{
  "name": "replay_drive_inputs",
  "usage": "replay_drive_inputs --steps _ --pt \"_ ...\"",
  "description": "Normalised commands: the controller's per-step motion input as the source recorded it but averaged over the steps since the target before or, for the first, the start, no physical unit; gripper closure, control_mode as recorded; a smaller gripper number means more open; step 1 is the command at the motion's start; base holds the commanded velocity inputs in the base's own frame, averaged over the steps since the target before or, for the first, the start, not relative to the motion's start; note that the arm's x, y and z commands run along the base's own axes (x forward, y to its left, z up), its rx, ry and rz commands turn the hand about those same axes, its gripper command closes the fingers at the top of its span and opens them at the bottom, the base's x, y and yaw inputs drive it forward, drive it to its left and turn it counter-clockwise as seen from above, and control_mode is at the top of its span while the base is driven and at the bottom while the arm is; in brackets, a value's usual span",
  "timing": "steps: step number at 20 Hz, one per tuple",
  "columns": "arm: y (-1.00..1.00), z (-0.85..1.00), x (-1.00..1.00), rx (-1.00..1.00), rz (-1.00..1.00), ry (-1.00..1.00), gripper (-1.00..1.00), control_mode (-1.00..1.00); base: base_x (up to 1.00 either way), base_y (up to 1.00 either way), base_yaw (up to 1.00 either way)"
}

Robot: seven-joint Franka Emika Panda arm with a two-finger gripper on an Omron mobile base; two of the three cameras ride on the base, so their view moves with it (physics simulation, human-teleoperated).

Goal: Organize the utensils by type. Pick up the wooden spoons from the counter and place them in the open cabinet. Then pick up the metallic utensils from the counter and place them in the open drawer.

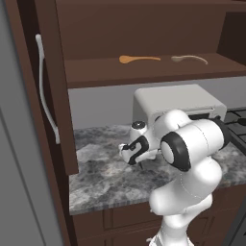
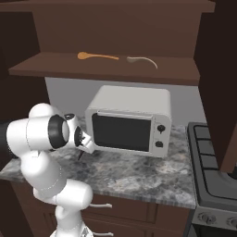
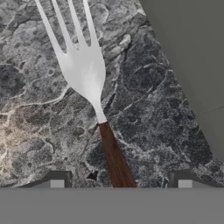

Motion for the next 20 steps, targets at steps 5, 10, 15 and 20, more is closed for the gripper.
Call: replay_drive_inputs --steps 5,10,15,20 --pt "-0.15 -0.70 -0.29 0.00 -0.05 0.03 1.00 -1.00 0.00 0.00 0.00" --pt "-0.11 -0.48 -0.59 0.09 -0.09 0.00 1.00 -1.00 0.00 0.00 0.00" --pt "-0.10 -0.22 -0.69 0.16 -0.16 0.00 1.00 -1.00 0.00 0.00 0.00" --pt "-0.16 0.22 -0.45 0.15 -0.09 -0.01 1.00 -1.00 0.00 0.00 0.00"
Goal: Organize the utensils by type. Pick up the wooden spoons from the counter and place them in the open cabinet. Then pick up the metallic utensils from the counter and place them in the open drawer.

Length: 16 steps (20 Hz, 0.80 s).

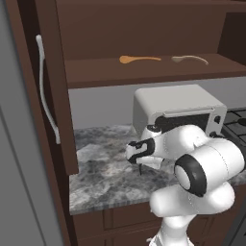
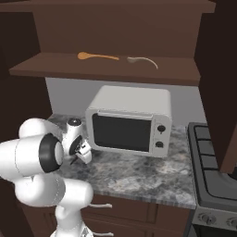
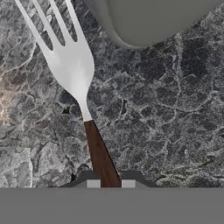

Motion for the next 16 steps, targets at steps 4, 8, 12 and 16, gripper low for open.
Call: replay_drive_inputs --steps 4,8,12,16 --pt "0.00 0.70 -0.41 0.00 0.00 -0.13 1.00 -1.00 0.00 0.00 0.00" --pt "0.00 0.77 -0.38 0.00 0.00 -0.20 1.00 -1.00 0.00 0.00 0.00" --pt "0.00 0.62 -0.42 0.00 0.14 -0.09 1.00 -1.00 0.00 0.00 0.00" --pt "-0.17 0.33 -0.60 -0.06 0.40 -0.31 1.00 -1.00 0.00 0.00 0.00"
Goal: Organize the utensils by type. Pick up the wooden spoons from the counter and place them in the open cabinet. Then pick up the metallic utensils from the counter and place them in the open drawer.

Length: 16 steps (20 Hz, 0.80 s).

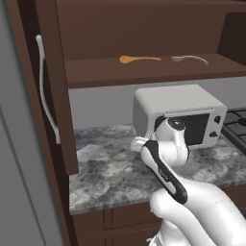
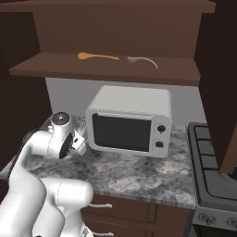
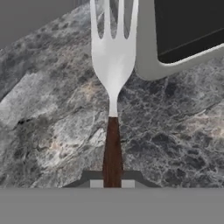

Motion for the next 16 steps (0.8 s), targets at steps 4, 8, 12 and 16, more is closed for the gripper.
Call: replay_drive_inputs --steps 4,8,12,16 --pt "-0.23 0.38 -0.56 -0.12 0.44 -0.32 1.00 -1.00 0.00 0.00 0.00" --pt "-0.23 0.51 -0.46 -0.17 0.38 -0.15 1.00 -1.00 0.00 0.00 0.00" --pt "-0.26 0.29 -0.43 -0.27 0.23 -0.14 1.00 -1.00 0.00 0.00 0.00" --pt "-0.22 0.22 -0.37 -0.22 0.05 -0.08 1.00 -1.00 0.00 0.00 0.00"
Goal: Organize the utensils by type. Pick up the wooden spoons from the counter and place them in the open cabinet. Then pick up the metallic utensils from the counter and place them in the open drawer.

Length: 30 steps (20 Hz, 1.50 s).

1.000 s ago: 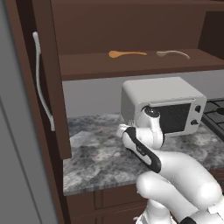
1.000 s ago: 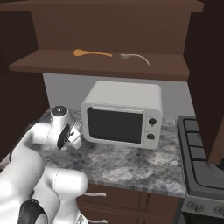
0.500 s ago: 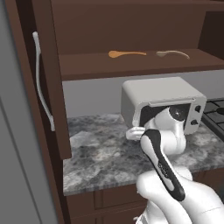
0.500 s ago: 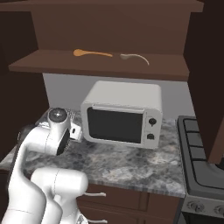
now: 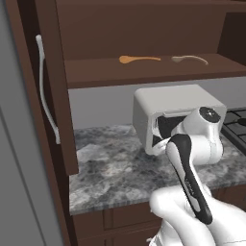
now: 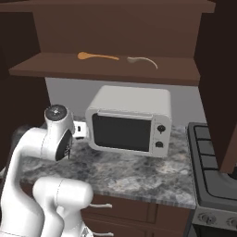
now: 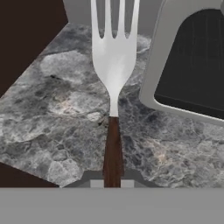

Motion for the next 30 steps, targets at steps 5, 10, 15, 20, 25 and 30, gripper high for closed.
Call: replay_drive_inputs --steps 5,10,15,20,25,30 --pt "-0.10 0.14 -0.29 -0.20 0.04 0.00 1.00 -1.00 0.00 0.00 0.00" --pt "0.00 0.01 -0.06 -0.05 0.00 0.00 1.00 -1.00 0.00 0.00 0.00" --pt "0.00 0.00 -0.05 0.00 0.00 0.00 1.00 -1.00 0.00 0.00 0.00" --pt "-0.06 -0.01 -0.27 0.00 -0.03 -0.01 1.00 1.00 -0.58 -0.17 -0.07" --pt "0.00 0.00 0.00 0.00 0.00 0.00 1.00 1.00 -0.97 -0.35 -0.20" --pt "0.00 0.00 0.00 0.00 0.00 0.00 1.00 1.00 -0.54 -0.27 -0.60"
